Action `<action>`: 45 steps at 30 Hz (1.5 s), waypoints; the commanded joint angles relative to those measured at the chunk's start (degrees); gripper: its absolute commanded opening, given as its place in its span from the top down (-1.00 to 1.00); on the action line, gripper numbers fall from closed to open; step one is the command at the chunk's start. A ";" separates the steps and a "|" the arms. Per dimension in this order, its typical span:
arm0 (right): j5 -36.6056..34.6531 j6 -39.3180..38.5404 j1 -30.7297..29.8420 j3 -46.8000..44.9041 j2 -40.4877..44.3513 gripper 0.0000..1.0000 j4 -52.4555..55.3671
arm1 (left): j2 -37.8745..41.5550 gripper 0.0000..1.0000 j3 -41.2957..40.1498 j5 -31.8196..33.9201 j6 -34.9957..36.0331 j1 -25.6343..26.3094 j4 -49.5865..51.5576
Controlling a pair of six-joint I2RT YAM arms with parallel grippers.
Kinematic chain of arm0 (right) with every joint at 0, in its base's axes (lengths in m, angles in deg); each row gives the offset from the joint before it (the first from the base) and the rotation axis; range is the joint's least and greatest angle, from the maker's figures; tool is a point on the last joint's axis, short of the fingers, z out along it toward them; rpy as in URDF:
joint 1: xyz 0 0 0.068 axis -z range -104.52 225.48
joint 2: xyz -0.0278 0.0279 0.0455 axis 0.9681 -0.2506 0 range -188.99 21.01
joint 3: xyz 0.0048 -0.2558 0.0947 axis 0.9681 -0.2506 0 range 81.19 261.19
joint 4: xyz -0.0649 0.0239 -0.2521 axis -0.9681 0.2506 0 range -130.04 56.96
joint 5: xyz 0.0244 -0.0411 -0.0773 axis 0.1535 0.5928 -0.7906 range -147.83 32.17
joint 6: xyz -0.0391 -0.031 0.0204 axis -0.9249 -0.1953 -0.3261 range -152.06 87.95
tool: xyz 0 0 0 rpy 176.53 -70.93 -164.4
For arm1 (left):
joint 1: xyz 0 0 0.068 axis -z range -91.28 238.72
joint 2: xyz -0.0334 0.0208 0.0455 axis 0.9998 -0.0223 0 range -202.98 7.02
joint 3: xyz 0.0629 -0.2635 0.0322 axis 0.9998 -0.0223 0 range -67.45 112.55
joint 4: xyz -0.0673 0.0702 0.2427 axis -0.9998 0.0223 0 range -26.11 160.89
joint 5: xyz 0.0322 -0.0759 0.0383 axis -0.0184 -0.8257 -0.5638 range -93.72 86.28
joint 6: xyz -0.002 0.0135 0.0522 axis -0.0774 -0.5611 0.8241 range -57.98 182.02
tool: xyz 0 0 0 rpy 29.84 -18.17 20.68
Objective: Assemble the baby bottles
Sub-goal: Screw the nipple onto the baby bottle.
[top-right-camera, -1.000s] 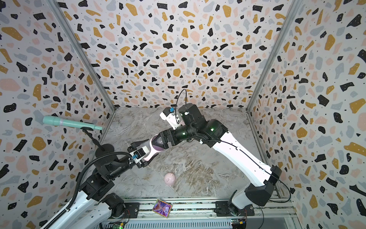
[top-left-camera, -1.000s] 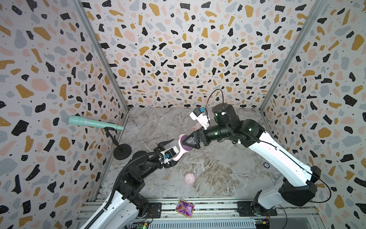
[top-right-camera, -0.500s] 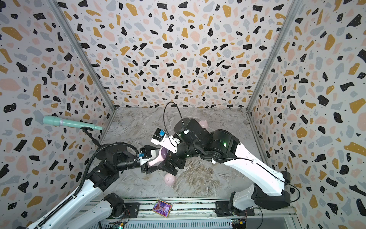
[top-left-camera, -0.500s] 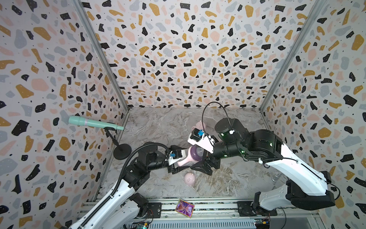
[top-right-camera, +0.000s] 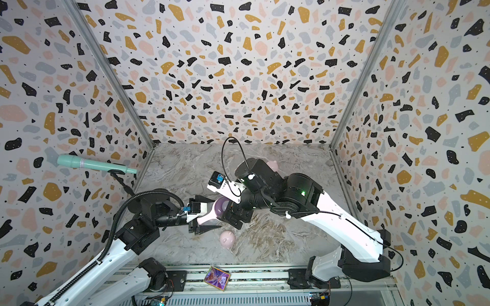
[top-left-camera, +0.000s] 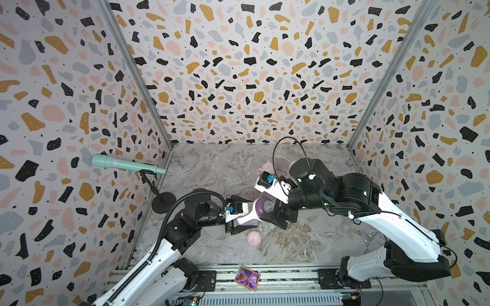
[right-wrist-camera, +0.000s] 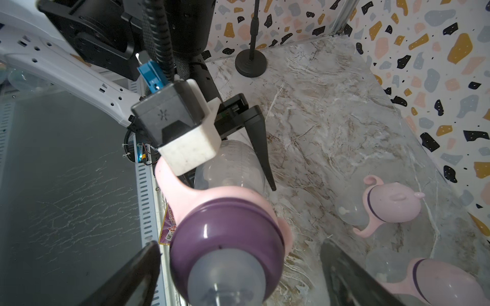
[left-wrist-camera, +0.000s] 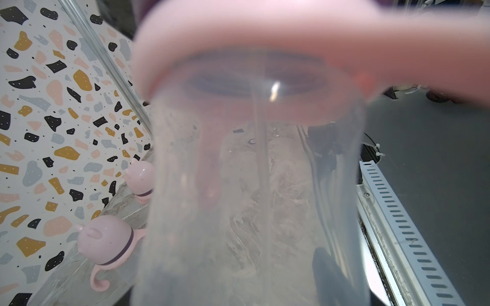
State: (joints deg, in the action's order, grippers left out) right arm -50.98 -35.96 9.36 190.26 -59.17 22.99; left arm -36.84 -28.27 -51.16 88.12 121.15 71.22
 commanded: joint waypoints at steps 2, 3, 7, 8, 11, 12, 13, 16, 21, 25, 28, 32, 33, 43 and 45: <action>1.68 0.45 0.02 -0.42 0.86 -0.84 2.02 | 0.18 0.82 2.57 -1.77 0.16 0.18 -3.12; 1.72 0.61 0.03 -0.73 0.75 -0.85 2.19 | 0.17 0.82 2.66 -1.78 0.32 0.18 -3.03; 1.83 2.37 1.16 -1.15 0.48 -0.90 2.32 | 0.21 0.82 3.06 -1.80 0.59 0.18 -2.85; 3.01 2.79 2.12 -1.14 0.42 -0.89 2.24 | 0.19 0.82 3.10 -1.86 0.70 0.22 -2.78; 4.65 3.71 4.00 -1.17 0.77 -0.80 1.82 | 0.26 0.82 3.18 -1.82 0.96 0.18 -2.50; 5.02 3.89 4.31 -1.13 0.99 -0.78 1.64 | 0.24 0.82 3.18 -1.82 0.96 0.18 -2.50; 5.44 3.98 4.51 -1.10 1.06 -0.75 1.64 | 0.22 0.82 3.18 -1.85 1.04 0.20 -2.42; 6.38 3.97 4.60 -1.22 0.82 -0.76 1.79 | 0.24 0.82 3.18 -1.93 1.14 0.18 -2.36; 6.93 3.59 4.59 -1.55 0.47 -0.83 1.75 | -0.06 0.83 3.36 -1.91 1.44 0.18 -1.89; 7.45 3.38 4.60 -1.67 0.05 -0.71 1.32 | 0.08 0.83 3.67 -1.79 1.62 0.19 -1.45; 8.10 3.31 4.60 -2.13 -0.30 -0.55 1.20 | -0.04 0.83 3.95 -1.73 1.68 0.19 -1.44; 9.09 3.45 4.60 -4.04 -0.32 -0.27 0.05 | -0.16 0.85 4.23 -1.28 1.68 0.18 -1.71; 9.34 3.70 4.72 -4.87 -0.31 -0.19 -0.57 | -0.09 0.86 4.24 -0.80 1.67 0.19 -1.86; 28.18 20.82 17.65 -21.82 4.84 1.00 -26.22 | 6.29 0.95 0.25 22.18 0.78 0.18 -10.10; 32.97 27.70 19.70 -24.76 5.49 1.00 -33.78 | 7.56 0.95 -0.58 27.68 0.99 0.18 -11.83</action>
State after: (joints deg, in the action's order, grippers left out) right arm -24.73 -19.00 26.32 168.93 -54.62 -0.07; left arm -32.34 -29.23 -32.36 89.92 121.15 71.26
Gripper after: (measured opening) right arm 0.686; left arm 0.767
